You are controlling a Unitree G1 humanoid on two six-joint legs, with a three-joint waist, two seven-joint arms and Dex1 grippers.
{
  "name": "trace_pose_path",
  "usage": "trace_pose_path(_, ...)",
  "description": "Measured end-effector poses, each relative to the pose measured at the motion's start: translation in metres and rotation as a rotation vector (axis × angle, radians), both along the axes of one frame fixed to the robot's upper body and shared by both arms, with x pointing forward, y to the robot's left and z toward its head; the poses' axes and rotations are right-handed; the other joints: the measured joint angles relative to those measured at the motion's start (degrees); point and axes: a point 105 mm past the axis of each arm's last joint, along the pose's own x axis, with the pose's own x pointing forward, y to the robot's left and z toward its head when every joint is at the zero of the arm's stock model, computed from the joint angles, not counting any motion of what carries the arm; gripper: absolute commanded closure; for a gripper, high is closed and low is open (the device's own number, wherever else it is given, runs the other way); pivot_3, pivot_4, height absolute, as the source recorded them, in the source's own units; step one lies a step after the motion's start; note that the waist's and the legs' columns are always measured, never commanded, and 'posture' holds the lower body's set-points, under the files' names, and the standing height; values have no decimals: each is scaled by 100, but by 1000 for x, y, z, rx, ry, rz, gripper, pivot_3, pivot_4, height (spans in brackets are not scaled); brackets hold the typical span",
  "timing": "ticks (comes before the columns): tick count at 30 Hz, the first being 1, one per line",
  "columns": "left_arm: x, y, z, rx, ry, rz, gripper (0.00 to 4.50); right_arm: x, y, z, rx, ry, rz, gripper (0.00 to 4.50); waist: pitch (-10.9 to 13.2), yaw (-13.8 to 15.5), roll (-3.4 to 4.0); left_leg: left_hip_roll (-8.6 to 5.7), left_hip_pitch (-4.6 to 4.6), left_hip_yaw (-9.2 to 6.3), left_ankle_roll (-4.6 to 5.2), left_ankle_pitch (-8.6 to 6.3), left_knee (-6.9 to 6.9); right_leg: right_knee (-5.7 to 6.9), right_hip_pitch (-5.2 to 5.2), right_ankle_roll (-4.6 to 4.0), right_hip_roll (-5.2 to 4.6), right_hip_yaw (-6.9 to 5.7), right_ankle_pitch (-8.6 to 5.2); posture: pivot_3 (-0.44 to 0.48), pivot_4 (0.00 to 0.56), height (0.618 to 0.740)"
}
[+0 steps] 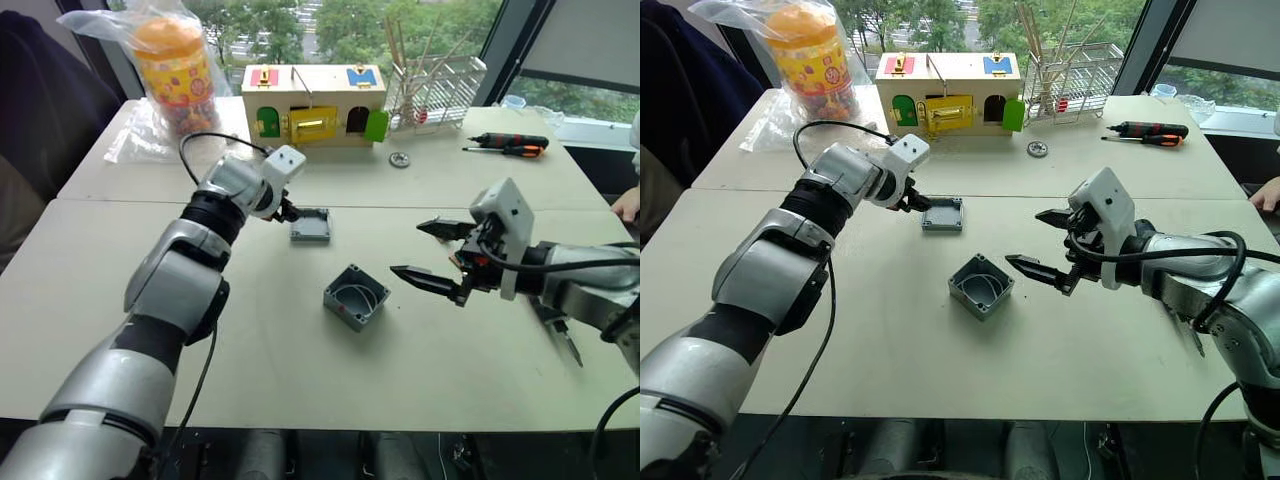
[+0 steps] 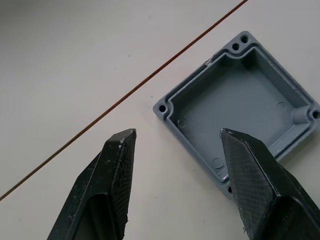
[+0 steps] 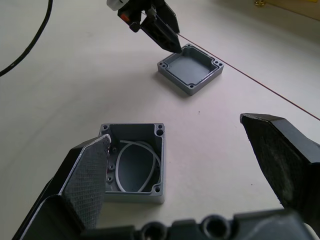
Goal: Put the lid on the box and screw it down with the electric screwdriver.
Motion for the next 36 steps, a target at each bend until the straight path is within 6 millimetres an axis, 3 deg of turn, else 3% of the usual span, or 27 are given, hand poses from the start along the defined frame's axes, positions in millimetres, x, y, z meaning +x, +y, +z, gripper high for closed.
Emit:
trace_pose_path(9,-3,-7,-20,-92,73,31,1768,-3,-3,-19,23,33,-51,0,-1,8,-2,-2,1,16,-4,2,5,0,8,1,-1,-2,0,0,150,705)
trace_pose_path(18,0,-6,-13,-66,52,21,1768,-8,-5,-24,47,22,-94,0,-1,11,-2,-2,1,17,-9,5,1,0,4,1,1,-2,0,0,150,705)
trace_pose_path(27,2,-20,-22,-28,9,-21,1768,-6,-4,-23,58,-6,-99,0,-2,7,-2,-2,3,16,-9,5,1,1,4,1,1,-2,0,0,150,705)
trace_pose_path(30,3,-22,-23,-14,-4,-39,2661,-6,-5,-23,60,-6,-100,0,-3,8,-2,-2,4,17,-9,5,1,2,5,1,1,-2,0,0,150,705)
trace_pose_path(34,4,-21,-24,-1,-9,-43,4482,-6,-5,-24,58,-4,-106,0,-4,20,-2,-2,4,16,-9,5,1,3,6,1,1,-2,0,0,150,705)
trace_pose_path(36,4,-21,-23,-12,-8,-40,4482,-6,-6,-26,59,2,-109,0,-4,18,-2,-2,4,16,-9,5,2,2,7,1,0,-2,0,0,150,705)
